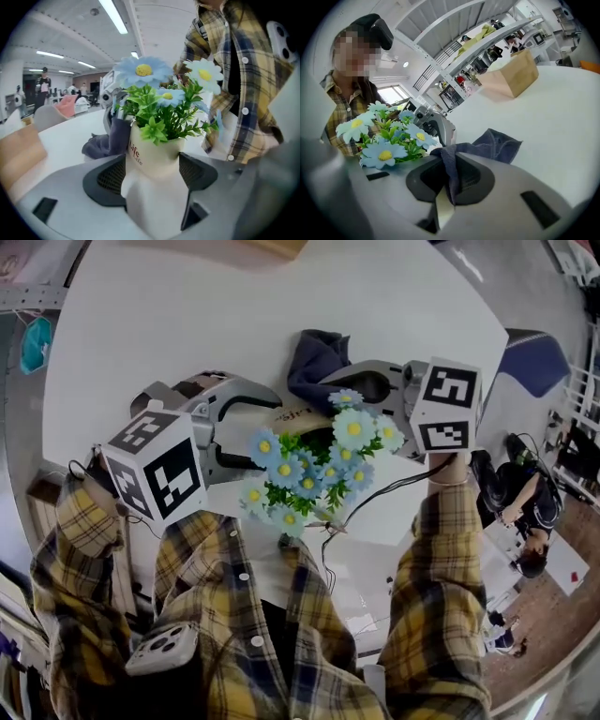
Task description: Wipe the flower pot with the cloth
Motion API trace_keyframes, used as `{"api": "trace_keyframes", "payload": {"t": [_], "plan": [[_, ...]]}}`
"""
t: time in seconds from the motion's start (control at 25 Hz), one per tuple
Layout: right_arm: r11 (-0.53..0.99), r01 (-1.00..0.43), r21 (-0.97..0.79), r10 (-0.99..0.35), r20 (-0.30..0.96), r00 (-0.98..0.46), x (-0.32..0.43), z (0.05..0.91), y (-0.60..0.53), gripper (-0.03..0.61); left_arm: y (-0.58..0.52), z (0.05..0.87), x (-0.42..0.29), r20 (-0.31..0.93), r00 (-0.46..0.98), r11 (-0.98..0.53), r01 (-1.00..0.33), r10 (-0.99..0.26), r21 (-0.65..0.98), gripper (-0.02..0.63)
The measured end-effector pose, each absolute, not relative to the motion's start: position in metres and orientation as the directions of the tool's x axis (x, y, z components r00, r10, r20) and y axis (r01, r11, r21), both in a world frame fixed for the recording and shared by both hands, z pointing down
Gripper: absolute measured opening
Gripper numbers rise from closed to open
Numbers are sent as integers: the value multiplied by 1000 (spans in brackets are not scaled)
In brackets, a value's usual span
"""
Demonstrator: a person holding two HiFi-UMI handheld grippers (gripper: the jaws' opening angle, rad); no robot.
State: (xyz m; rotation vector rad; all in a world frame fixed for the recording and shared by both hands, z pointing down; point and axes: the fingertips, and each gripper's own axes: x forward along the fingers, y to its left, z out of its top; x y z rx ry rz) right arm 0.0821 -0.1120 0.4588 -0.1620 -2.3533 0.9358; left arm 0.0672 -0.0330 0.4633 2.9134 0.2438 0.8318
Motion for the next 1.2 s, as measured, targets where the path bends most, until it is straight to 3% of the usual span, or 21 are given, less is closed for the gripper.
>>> {"api": "trace_keyframes", "payload": {"t": [0.24,0.48,0.76,1.2], "plan": [[755,-199,-625,186,494,-849,87,454,-116,14,-27,461,34,474,857,-927,-321,-200,191,365],[736,-306,-604,68,516,-854,102,449,-112,14,-6,451,34,463,785,-788,-562,-412,250,365],[714,-390,-582,-42,521,-852,104,454,-107,14,19,451,54,438,759,-716,-630,-483,302,365],[724,-363,-587,-4,522,-853,109,456,-86,14,23,459,78,456,722,-731,-652,-520,199,365]]}}
